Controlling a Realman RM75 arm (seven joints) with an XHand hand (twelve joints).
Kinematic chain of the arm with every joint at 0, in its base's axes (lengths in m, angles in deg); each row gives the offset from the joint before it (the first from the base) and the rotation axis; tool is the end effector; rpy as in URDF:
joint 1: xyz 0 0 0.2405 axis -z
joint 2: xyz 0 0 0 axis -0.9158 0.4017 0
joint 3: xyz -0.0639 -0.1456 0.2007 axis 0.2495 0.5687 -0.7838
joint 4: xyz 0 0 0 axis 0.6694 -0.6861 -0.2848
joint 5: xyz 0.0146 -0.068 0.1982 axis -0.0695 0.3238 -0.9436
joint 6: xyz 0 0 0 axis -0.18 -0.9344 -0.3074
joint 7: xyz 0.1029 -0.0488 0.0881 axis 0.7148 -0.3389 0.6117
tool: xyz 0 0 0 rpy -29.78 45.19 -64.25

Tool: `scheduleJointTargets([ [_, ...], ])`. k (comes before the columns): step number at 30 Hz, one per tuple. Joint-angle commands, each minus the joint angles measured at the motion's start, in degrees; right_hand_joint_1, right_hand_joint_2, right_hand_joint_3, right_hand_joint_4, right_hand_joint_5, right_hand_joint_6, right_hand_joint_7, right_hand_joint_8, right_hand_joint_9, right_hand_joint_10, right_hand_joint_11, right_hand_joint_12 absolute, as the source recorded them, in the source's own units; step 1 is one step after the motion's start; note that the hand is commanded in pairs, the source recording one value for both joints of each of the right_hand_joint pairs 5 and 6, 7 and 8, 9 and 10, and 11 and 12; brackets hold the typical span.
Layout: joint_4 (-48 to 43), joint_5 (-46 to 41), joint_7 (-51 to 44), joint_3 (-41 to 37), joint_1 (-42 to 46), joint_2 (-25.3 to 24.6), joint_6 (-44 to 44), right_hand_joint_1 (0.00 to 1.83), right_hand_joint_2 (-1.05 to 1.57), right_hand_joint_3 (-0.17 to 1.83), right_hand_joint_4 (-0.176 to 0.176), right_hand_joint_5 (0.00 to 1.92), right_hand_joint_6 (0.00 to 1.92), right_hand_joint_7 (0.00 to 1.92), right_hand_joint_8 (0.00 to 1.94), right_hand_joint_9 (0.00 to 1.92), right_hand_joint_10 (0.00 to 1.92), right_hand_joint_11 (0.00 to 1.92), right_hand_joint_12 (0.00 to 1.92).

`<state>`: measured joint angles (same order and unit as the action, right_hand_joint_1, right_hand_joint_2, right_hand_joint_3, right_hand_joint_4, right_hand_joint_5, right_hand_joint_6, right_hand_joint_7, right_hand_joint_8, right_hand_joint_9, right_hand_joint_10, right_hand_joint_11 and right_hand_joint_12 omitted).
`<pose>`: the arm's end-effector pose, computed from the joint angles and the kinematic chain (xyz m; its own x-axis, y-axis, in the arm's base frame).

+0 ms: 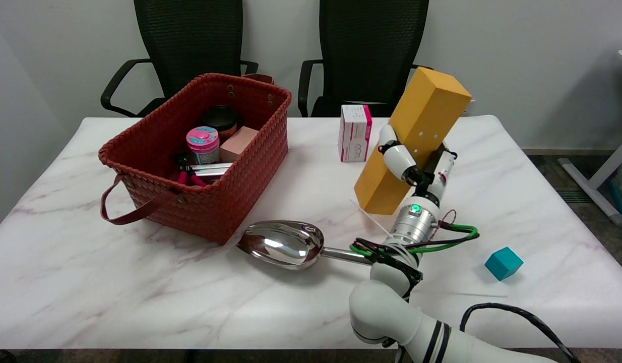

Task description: Pick up the yellow rectangular box.

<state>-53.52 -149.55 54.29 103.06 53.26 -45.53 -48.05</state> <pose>-0.2517 -0.3105 0.2528 -0.0010 0.7912 0.6115 -0.9944 -0.0654 0.0830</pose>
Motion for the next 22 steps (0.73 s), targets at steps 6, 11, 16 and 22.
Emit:
scheduleJointTargets([
  [6, 0.57, 4.02, 1.75, -0.97, -6.72, 1.99, 11.33, 1.17, 1.32, 0.88, 0.0, 1.18, 1.18, 1.19, 1.19, 1.05, 1.05, 1.32, 1.32],
  [11, 0.41, 4.03, 1.91, -1.2, -8.73, 2.78, 14.63, 1.17, 1.33, 0.86, 0.0, 1.19, 1.19, 1.23, 1.23, 1.1, 1.1, 1.35, 1.35],
  [16, -0.06, 4.28, 1.91, -1.2, -11.24, 3.58, 17.58, 1.17, 1.34, 0.85, 0.0, 1.2, 1.2, 1.25, 1.25, 1.13, 1.13, 1.36, 1.36],
  [22, -0.67, 5.64, 1.91, -1.5, -13.51, 4.47, 20.65, 1.17, 1.35, 0.82, 0.0, 1.21, 1.21, 1.28, 1.28, 1.16, 1.16, 1.38, 1.38],
])
